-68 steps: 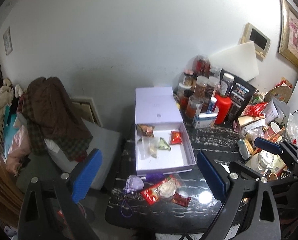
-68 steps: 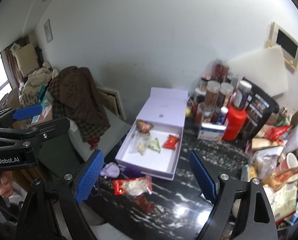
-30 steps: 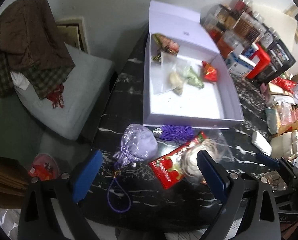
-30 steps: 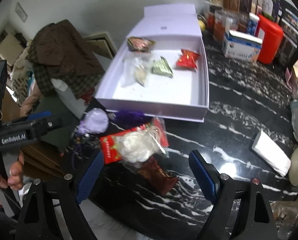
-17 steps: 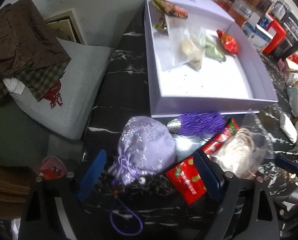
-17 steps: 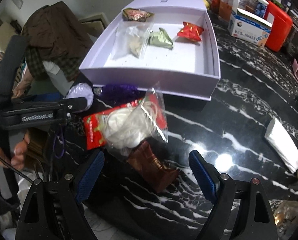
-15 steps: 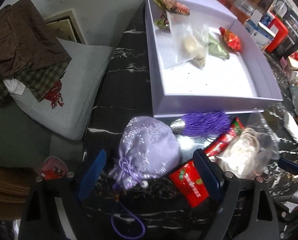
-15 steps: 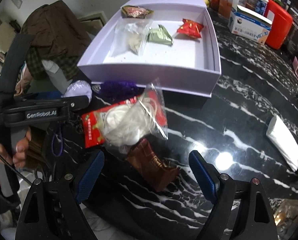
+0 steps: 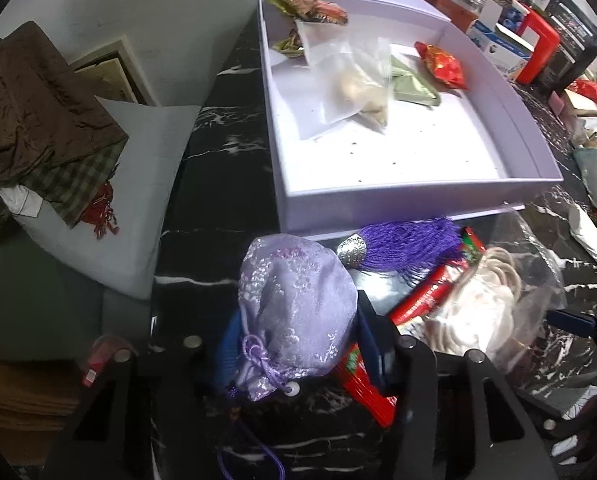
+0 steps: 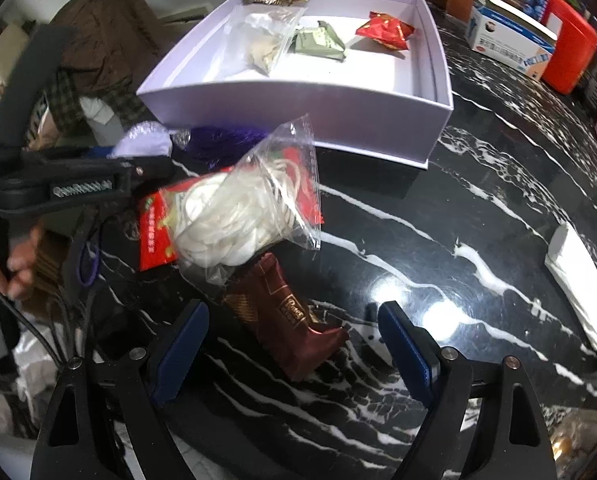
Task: Organize soft objects
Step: 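Grasp the lavender drawstring sachet with the left tool while the right tool reaches the brown chocolate packet, then grasp the brown chocolate packet with the right tool and lift it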
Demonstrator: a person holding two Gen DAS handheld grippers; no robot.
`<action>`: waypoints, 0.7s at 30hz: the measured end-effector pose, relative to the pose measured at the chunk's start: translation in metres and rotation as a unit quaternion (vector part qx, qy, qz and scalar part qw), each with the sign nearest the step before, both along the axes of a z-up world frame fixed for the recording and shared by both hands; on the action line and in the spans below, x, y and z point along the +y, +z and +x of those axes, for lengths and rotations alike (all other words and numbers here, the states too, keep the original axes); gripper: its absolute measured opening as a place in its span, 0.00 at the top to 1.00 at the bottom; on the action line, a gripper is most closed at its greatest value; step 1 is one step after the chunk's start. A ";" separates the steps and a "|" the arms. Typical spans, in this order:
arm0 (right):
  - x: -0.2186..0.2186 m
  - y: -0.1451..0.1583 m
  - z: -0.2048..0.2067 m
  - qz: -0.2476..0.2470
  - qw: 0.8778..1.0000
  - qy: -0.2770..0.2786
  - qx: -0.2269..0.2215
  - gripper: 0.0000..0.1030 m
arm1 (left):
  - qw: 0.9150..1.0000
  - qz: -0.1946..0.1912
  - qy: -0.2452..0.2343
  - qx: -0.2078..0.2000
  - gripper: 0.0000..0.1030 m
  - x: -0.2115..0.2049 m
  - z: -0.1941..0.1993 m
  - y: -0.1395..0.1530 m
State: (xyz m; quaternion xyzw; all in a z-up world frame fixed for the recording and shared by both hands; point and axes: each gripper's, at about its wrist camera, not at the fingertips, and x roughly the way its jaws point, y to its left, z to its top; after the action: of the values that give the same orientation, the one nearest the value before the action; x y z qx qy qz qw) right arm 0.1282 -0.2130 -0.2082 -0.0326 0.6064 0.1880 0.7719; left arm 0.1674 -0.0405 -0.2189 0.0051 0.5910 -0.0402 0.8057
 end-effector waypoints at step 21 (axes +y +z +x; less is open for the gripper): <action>0.005 -0.004 -0.031 -0.052 0.998 0.037 -0.010 0.62 | 0.999 -0.027 0.017 0.013 0.51 -0.007 -0.041 0.041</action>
State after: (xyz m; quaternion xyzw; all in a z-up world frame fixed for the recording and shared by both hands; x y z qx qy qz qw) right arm 0.0974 -0.2079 -0.2125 -0.0973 0.6057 0.1846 0.7679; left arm 0.1260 -0.0474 -0.1780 -0.0273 0.6004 -0.0424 0.7981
